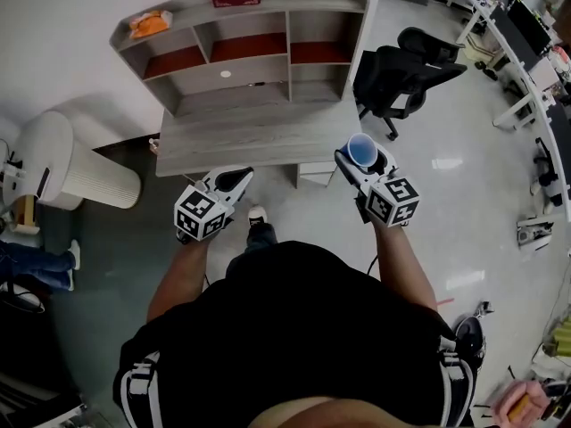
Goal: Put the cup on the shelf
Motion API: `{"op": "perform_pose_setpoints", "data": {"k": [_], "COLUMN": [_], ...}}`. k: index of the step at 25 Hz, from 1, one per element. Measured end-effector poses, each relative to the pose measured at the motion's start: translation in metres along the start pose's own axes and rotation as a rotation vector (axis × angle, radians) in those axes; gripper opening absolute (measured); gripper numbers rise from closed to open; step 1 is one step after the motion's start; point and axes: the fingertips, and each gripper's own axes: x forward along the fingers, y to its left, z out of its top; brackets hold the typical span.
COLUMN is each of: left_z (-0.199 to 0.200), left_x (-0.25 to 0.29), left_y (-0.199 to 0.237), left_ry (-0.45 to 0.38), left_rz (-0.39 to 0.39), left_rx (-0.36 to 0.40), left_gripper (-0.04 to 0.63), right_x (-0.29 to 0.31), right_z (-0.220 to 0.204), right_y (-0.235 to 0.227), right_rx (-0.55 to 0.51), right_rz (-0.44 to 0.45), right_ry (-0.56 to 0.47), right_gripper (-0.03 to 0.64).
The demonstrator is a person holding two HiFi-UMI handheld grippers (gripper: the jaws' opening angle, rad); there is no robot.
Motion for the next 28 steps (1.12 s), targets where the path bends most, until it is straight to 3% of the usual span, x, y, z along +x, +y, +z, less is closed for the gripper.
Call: {"op": "perform_pose_setpoints", "data": {"k": [13,28], "left_z": [0.02,0.043], "left_x": [0.029,0.061], "left_y": [0.067,0.181], "left_ry": [-0.025,-0.049], "left_rz": [-0.035,-0.077], "left_rx": [0.029,0.036], "left_gripper": [0.015,0.015], "right_x": [0.048,0.14], "right_z": [0.007,0.03], "right_y": [-0.028,-0.055], "right_rx": [0.021,0.036], "right_rz": [-0.066,-0.126], "right_ry": [0.004,0.011], "right_gripper": [0.304,0.304]}}
